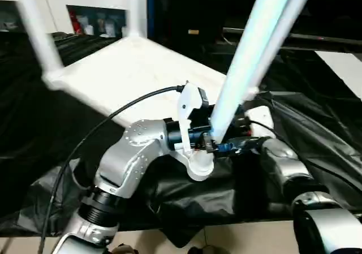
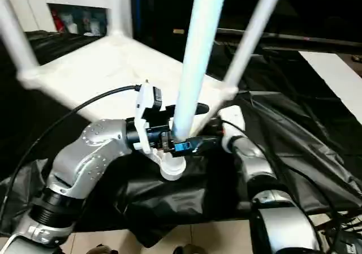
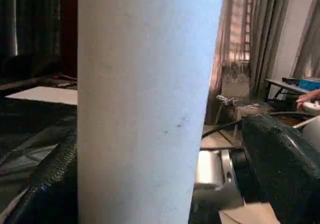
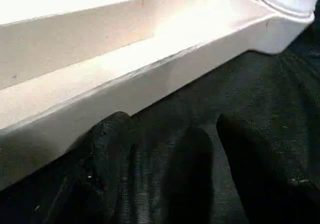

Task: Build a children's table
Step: Rotate table base

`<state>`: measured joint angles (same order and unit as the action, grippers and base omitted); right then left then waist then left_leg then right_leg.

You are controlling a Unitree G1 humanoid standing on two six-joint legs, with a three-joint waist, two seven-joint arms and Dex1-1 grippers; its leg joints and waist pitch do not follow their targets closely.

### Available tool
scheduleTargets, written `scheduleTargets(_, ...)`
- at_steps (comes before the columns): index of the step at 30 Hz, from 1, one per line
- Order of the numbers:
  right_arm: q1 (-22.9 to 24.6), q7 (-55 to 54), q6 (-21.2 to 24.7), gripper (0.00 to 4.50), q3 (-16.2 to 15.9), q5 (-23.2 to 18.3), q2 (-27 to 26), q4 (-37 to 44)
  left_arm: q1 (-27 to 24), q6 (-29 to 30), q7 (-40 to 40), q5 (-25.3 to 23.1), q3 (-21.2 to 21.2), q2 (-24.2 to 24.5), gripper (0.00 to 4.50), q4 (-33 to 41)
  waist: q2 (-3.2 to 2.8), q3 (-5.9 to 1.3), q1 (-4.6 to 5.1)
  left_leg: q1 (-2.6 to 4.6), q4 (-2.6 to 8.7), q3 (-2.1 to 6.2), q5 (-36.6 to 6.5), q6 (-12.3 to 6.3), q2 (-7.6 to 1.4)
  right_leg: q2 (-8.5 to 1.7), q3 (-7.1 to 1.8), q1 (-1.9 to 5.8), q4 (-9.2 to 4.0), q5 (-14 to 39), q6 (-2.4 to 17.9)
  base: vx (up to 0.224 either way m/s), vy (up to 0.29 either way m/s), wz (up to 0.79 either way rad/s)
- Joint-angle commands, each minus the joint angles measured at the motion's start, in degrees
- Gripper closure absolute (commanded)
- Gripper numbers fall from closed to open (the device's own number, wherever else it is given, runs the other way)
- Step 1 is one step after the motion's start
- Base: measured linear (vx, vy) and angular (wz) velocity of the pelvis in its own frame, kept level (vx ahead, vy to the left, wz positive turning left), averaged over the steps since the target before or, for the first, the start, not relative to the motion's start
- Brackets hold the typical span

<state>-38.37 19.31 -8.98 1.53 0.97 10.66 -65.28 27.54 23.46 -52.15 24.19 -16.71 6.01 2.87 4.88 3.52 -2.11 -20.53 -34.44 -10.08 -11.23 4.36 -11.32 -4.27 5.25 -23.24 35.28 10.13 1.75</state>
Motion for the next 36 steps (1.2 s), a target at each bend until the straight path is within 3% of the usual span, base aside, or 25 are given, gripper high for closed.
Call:
scheduleTargets(1, -2.0, 3.0, -1.4, 1.37, -2.6, 1.0, -2.8, 0.3, 1.5, -0.9, -0.6, -0.3, -3.9, -1.9, 0.02, 0.1, -0.07, -3.96, -0.62, -0.21, 3.78, 0.27, -7.7, -1.73, -2.0, -4.11, -3.2, 3.51, -3.66, 11.2, 10.6, 0.0, 0.0, 0.0)
scheduleTargets(14, -2.0, 7.4, -3.9, 1.37, -4.1, 1.8, -5.5, 0.0, 4.7, -6.5, 4.9, -7.5, -3.4, -4.6, 0.02, -8.8, -0.25, -4.08, -0.58, -0.09, 3.76, 0.38, -8.1, -2.29, -2.11, -4.23, -3.27, 3.6, -3.73, 10.6, 11.1, 0.0, 0.0, 0.0)
scheduleTargets(19, -1.6, 10.7, -4.6, 1.37, -4.7, 1.7, -6.3, 0.5, 4.8, -7.4, 5.5, -8.1, -3.4, -5.0, 0.02, -9.5, -0.32, -4.11, -0.62, -0.06, 3.73, 0.34, -7.3, -3.03, -2.23, -4.26, -3.28, 3.61, -3.42, 8.1, 12.9, 0.0, 0.0, 0.0)
scheduleTargets(22, -1.5, 8.8, -5.3, 1.37, -5.9, 3.8, -6.5, 0.0, 4.8, -8.9, 6.7, -9.5, -3.4, -5.5, 0.02, -10.6, -0.37, -4.03, -0.66, 0.0, 3.78, 0.38, -8.0, -2.85, -2.27, -4.38, -3.28, 3.58, -3.66, 9.6, 12.7, 0.0, 0.0, 0.0)
scheduleTargets(25, -2.2, 5.8, -5.3, 1.37, -4.6, 3.5, -6.1, -0.9, 5.2, -10.2, 8.4, -11.1, -2.8, -5.4, 0.02, -12.1, -0.43, -3.99, -0.7, 0.06, 3.84, 0.45, -8.9, -2.28, -2.22, -4.37, -3.28, 3.5, -3.85, 11.4, 12.0, 0.0, 0.0, 0.0)
scheduleTargets(27, -2.7, 4.0, -5.5, 1.37, -3.8, 3.3, -5.5, -1.3, 5.7, -11.3, 9.7, -12.6, -2.2, -4.8, 0.02, -13.6, -0.47, -4.03, -0.7, 0.19, 3.88, 0.47, -9.2, -2.05, -2.23, -4.35, -3.26, 3.45, -3.84, 11.7, 11.7, 0.0, 0.0, 0.0)
scheduleTargets(31, -3.6, 3.4, -6.2, 1.37, -1.0, 1.5, -2.6, -1.4, 6.8, -13.4, 7.6, -16.0, -1.7, 1.1, 0.02, -18.2, -0.89, -4.18, -0.75, 0.24, 3.9, 0.52, -9.0, -2.22, -2.13, -4.31, -3.28, 3.42, -3.68, 9.9, 11.7, 0.0, 0.0, 0.0)
scheduleTargets(36, -2.4, 10.5, -6.9, 1.37, -0.3, -0.1, 0.6, 0.7, 6.0, -12.2, -0.2, -13.8, -0.9, 6.4, 0.02, -18.6, -1.13, -4.11, -1.33, 0.37, 3.86, 0.33, -8.2, -2.66, -2.16, -4.35, -3.36, 3.5, -3.28, 7.8, 13.3, 0.0, 0.0, 0.0)
